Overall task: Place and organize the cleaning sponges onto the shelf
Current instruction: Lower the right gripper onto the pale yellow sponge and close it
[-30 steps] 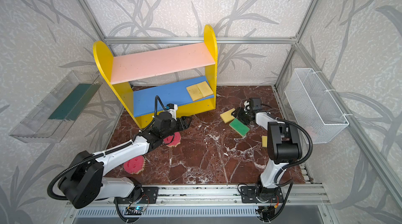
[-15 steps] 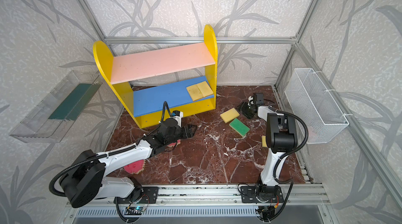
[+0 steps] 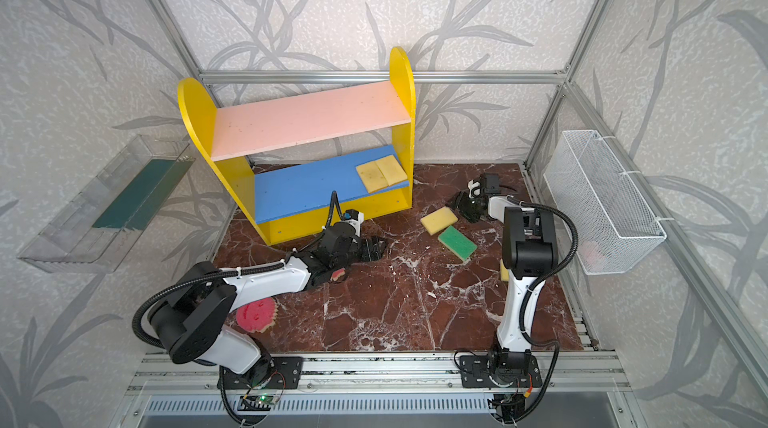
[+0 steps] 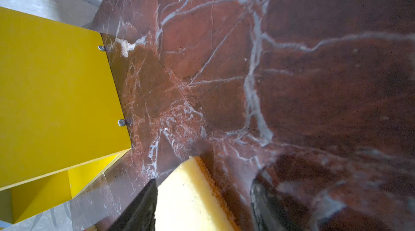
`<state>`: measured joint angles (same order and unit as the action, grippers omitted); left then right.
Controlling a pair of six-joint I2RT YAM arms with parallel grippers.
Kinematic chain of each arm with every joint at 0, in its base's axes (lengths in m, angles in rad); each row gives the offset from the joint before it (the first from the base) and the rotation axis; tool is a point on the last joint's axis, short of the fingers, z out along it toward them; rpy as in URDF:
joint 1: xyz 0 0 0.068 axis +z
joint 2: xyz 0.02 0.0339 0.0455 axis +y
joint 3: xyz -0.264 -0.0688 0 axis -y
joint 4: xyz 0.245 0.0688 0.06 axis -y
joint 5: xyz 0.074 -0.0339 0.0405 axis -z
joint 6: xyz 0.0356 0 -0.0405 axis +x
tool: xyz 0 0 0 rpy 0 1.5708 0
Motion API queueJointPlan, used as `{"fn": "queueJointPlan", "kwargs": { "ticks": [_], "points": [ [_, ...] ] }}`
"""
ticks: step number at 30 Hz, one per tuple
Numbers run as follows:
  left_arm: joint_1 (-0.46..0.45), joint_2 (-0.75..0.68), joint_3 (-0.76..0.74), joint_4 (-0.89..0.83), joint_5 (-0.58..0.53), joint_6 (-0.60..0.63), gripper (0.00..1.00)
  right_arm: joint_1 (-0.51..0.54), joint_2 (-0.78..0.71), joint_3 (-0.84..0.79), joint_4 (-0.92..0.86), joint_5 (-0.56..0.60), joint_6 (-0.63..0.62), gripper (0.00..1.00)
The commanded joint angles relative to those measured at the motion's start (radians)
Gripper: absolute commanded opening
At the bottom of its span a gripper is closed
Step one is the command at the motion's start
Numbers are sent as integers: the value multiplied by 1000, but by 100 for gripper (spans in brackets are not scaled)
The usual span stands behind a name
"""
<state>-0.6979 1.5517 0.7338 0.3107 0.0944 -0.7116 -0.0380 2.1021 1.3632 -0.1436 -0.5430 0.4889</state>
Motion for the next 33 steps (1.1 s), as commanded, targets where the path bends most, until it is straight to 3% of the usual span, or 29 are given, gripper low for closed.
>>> {"fn": "queueJointPlan", "kwargs": {
  "ticks": [1,6,12,33],
  "points": [
    [6,2,14,36,21,-31,85,28,8,9,-73,4,-36,64],
    [12,-43,-26,26,19,-46,84,63,-7,-11,-92,29,-55,60],
    [20,-120,-110,47,1,-71,83,91,-45,-67,-74,29,-41,48],
    [23,-295,-249,19,-54,-97,83,227,-207,-340,-7,26,-3,44]
  ]
}}
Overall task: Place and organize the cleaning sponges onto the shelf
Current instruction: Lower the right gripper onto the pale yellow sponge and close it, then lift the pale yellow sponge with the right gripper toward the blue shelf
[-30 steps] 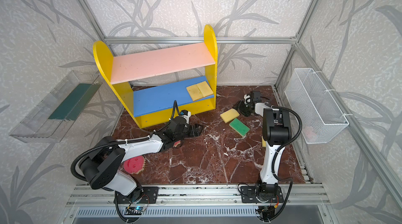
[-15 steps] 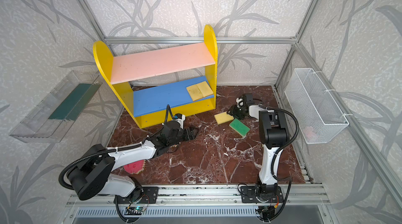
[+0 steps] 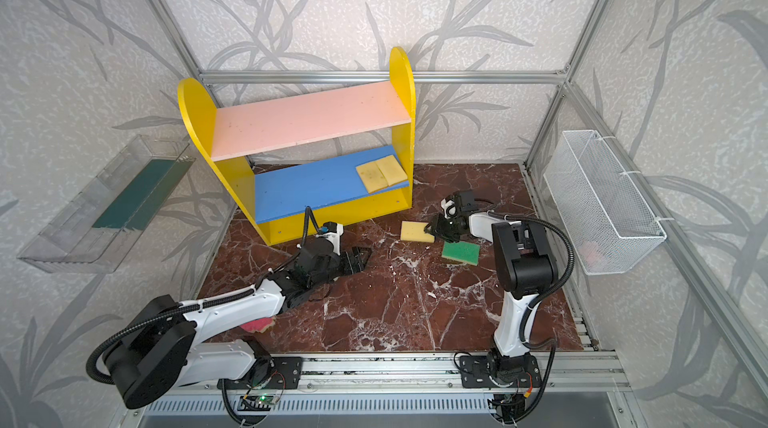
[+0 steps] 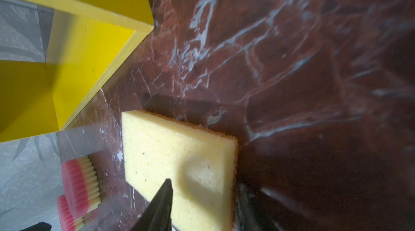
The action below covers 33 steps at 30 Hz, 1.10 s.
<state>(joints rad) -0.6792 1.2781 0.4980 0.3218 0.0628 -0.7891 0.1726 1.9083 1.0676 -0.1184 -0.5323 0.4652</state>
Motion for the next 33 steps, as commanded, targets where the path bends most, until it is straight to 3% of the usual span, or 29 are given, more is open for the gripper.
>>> {"fn": "queueJointPlan", "kwargs": {
  "ticks": [1,6,12,22,33],
  "points": [
    [3,-22,-12,8,-20,-19,83,23,-18,-55,-30,15,25,43],
    [3,-27,-21,6,-27,-19,82,58,-62,-113,-10,8,45,41],
    [3,-31,-33,16,-40,-22,82,80,-95,-149,7,3,92,18],
    [3,-103,-50,-38,-60,-18,82,98,-236,-260,132,3,246,9],
    [4,-333,-178,-170,-178,-21,82,259,-580,-335,163,275,521,5]
  ]
}}
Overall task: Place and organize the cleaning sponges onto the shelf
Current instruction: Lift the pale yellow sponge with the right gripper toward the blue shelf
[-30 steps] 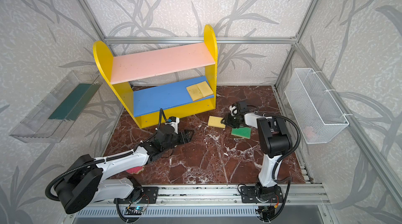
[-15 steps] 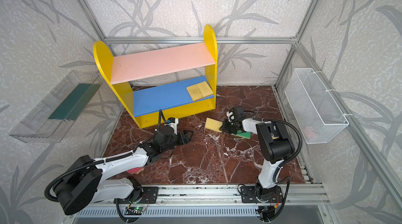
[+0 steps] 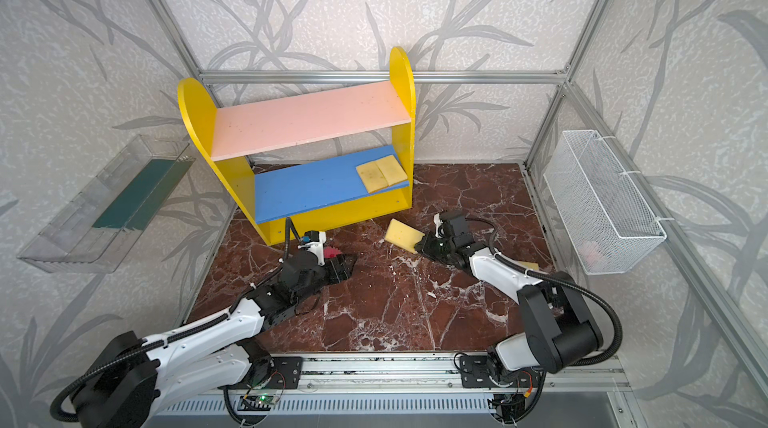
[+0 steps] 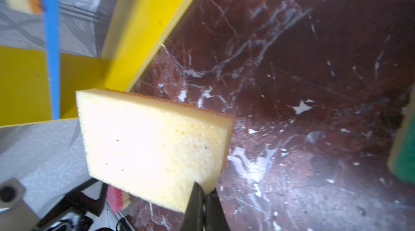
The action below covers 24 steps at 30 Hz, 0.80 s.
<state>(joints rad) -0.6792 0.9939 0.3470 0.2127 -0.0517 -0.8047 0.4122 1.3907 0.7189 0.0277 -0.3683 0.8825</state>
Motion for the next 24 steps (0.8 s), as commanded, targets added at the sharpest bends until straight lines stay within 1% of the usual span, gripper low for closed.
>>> {"fn": "queueJointPlan", "kwargs": {
  "ticks": [1,4,9,14,19,24],
  "points": [
    [4,-72,-35,-75,-68,-7,82,29,-80,24,13,134,125,4],
    [4,-127,-53,-104,-80,-2,83,54,-104,65,7,184,172,0],
    [5,-209,-89,-140,-94,-1,82,100,-69,152,28,219,231,0],
    [4,-281,-120,-186,-98,2,83,153,21,256,72,271,290,0],
    [6,-359,-149,-234,-104,13,84,216,129,399,54,346,286,0],
    [6,-400,-174,-253,-109,15,85,258,238,506,67,401,326,0]
  ]
}}
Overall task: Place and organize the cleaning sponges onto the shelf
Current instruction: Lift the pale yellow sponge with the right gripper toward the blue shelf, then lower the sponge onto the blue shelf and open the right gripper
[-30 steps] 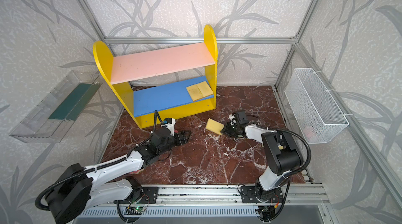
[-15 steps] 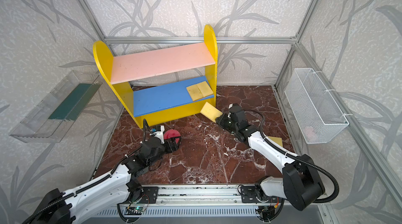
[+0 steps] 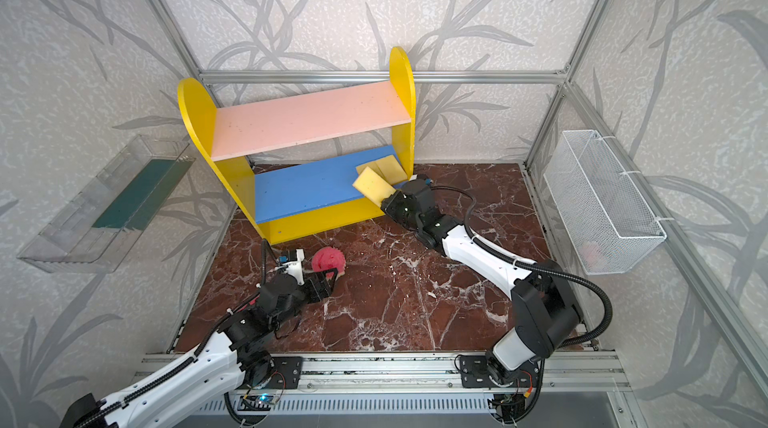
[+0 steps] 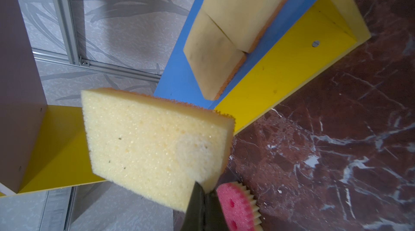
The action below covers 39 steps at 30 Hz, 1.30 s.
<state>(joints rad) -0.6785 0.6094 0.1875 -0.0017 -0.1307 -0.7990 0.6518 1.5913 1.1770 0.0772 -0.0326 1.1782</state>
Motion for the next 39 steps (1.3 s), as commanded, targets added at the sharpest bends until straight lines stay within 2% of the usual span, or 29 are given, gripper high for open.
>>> {"fn": "queueJointPlan", "kwargs": {
  "ticks": [1,12,17,24,27,33,37,39],
  "points": [
    [5,-14,-12,-45,-33,11,85,27,57,68,19,76,45,0],
    [18,28,28,-93,-21,27,85,113,271,297,-1,173,125,0],
    [29,27,36,-117,-9,35,85,146,322,337,28,236,164,0],
    [39,22,30,-109,14,27,85,169,372,377,62,257,182,0],
    [43,14,27,-110,22,25,85,169,398,397,74,257,182,6],
    [49,-12,18,-118,26,23,85,168,441,457,74,262,164,10],
    [56,-18,15,-117,29,16,86,167,479,507,84,235,147,29],
    [59,-16,13,-117,31,14,86,167,490,518,89,228,143,33]
  ]
}}
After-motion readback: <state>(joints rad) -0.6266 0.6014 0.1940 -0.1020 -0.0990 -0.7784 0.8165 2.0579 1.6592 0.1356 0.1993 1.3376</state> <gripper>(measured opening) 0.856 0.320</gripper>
